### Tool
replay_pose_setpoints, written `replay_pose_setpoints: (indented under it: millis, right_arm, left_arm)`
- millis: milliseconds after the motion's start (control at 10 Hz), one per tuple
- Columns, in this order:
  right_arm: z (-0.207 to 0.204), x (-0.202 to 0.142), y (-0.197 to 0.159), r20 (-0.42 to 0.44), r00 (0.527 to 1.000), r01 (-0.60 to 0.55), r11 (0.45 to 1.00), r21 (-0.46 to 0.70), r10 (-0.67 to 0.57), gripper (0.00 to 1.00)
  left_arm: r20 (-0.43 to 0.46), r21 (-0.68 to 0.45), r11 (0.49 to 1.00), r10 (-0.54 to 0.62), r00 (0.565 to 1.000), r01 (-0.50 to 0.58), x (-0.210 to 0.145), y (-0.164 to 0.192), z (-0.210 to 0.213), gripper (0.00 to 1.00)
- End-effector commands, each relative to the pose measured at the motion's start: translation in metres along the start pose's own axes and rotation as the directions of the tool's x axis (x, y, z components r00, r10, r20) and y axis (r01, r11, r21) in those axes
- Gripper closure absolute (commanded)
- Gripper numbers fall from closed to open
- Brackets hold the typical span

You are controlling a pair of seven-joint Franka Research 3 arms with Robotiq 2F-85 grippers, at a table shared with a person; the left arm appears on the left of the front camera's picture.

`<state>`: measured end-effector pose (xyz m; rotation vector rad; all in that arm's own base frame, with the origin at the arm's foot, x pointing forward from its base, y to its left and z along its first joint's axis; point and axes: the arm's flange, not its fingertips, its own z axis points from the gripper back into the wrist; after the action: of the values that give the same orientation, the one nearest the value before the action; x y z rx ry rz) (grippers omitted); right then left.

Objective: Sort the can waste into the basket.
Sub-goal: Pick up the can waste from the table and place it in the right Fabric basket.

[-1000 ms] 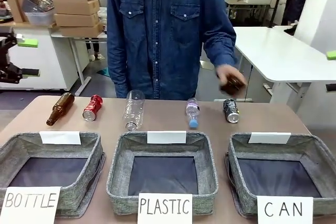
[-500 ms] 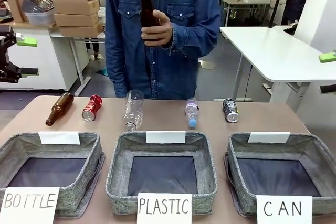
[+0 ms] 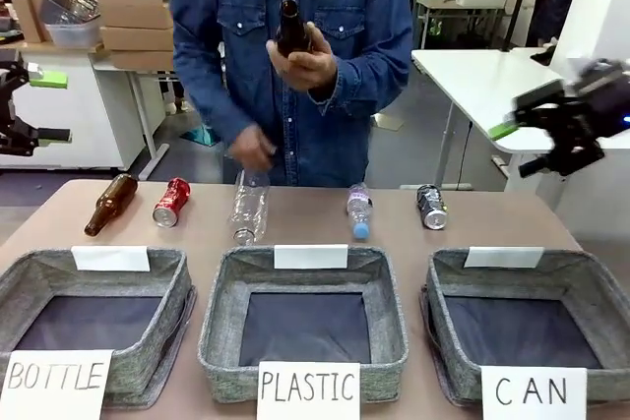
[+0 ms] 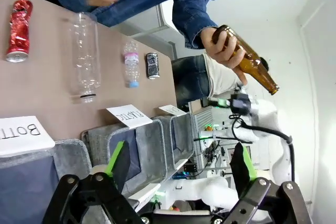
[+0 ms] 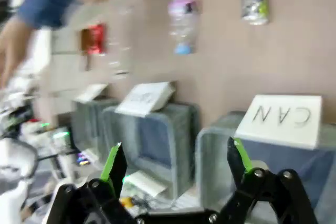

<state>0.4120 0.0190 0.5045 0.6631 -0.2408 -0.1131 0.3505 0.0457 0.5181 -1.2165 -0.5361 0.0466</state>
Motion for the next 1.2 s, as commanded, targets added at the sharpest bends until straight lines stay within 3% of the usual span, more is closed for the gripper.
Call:
replay_pose_setpoints:
  millis: [0, 100, 200, 300, 400, 500, 600, 700, 800, 1000, 1100]
  right_arm:
    - [-0.04, 0.076, 0.0, -0.13, 0.991, -0.002, 0.958, -0.285, -0.037, 0.0]
    - [-0.066, 0.096, -0.001, -0.187, 0.982, -0.034, 0.942, -0.334, -0.03, 0.0]
    - [-0.086, 0.104, -0.002, -0.223, 0.973, -0.011, 0.958, -0.287, -0.055, 0.0]
    - [-0.075, 0.093, 0.002, -0.194, 0.973, 0.084, 0.976, -0.199, -0.123, 0.0]
    - [-0.096, 0.084, -0.007, -0.154, 0.988, -0.035, 0.952, -0.303, -0.012, 0.0]
    - [-0.105, 0.096, -0.015, -0.191, 0.98, -0.009, 0.956, -0.292, -0.049, 0.0]
    - [-0.127, 0.101, -0.012, -0.228, 0.972, -0.052, 0.905, -0.422, -0.05, 0.0]
    - [-0.149, 0.114, -0.016, -0.247, 0.968, -0.072, 0.9, -0.43, -0.04, 0.0]
    - [-0.167, 0.123, -0.02, -0.218, 0.974, -0.053, 0.878, -0.475, -0.059, 0.0]
    - [-0.198, 0.141, -0.029, -0.187, 0.981, -0.058, 0.846, -0.53, -0.049, 0.0]
    - [-0.217, 0.151, -0.039, -0.174, 0.983, -0.049, 0.829, -0.557, -0.059, 0.0]
  left_arm:
    - [0.009, -0.023, 0.999, -0.023, 1.0, 0.023, 0.002, 0.0, -0.002, 0.0]
    - [0.009, -0.023, 0.999, -0.023, 1.0, 0.023, 0.002, 0.0, -0.002, 0.0]
    - [0.009, -0.023, 0.999, -0.023, 1.0, 0.023, 0.002, 0.0, -0.002, 0.0]
    - [0.009, -0.023, 0.999, -0.023, 1.0, 0.023, 0.002, 0.0, -0.002, 0.0]
    - [0.009, -0.023, 0.999, -0.023, 1.0, 0.023, 0.002, 0.0, -0.002, 0.0]
    - [0.009, -0.023, 0.999, -0.023, 1.0, 0.023, 0.002, 0.0, -0.002, 0.0]
    - [0.009, -0.023, 0.999, -0.023, 1.0, 0.023, 0.002, 0.0, -0.002, 0.0]
    - [0.009, -0.023, 0.999, -0.023, 1.0, 0.023, 0.002, 0.0, -0.002, 0.0]
    - [-0.002, 0.001, 1.0, -0.002, 1.0, 0.002, 0.001, 0.0, 0.0, 0.0]
    - [0.014, 0.052, 0.998, -0.039, 0.999, 0.038, -0.013, -0.061, 0.089, 0.0]
    - [-0.074, 0.101, 0.991, -0.076, 0.994, 0.084, -0.035, -0.08, 0.127, 0.0]
